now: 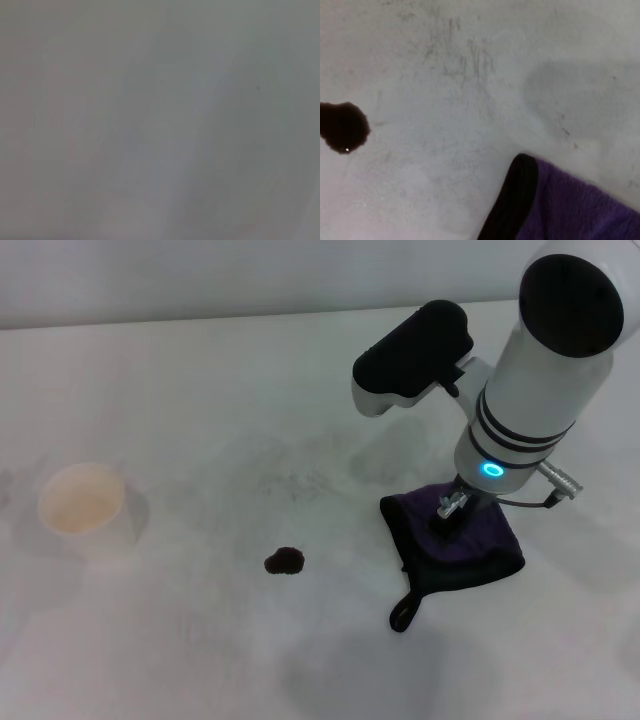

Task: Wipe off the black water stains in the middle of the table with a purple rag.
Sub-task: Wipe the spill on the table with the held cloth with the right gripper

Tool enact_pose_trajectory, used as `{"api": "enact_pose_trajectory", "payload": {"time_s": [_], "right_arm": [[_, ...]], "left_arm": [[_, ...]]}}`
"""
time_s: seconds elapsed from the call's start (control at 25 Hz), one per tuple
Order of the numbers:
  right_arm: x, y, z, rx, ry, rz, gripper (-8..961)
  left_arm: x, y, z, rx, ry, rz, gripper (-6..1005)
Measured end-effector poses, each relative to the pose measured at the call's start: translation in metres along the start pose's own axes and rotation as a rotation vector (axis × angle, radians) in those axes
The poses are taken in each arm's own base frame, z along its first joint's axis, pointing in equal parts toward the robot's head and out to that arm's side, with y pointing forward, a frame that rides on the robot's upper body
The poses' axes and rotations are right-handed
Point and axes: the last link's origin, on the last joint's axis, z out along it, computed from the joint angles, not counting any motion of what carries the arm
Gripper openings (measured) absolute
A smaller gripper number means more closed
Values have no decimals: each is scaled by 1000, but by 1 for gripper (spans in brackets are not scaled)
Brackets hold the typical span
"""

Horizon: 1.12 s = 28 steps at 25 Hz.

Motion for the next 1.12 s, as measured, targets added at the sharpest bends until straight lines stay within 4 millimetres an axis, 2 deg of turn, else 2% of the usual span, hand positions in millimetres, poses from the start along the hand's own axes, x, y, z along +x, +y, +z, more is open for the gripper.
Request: {"api": "enact_pose_trajectory", "payload": {"time_s": [0.32, 0.72, 0.96, 1.12], "right_arm": [[-17, 25, -3, -49, -72, -99, 17], [-47, 78, -9, -149, -167, -292, 19], [-54, 110, -10, -230, -171, -414, 20], [-50, 126, -14, -321, -168, -487, 21]], "left_arm": [[1, 0, 1, 0, 1, 6, 891], [5, 1, 6, -12, 8, 19, 892], [5, 4, 9, -25, 10, 20, 892], [3, 4, 8, -23, 12, 15, 892]]}}
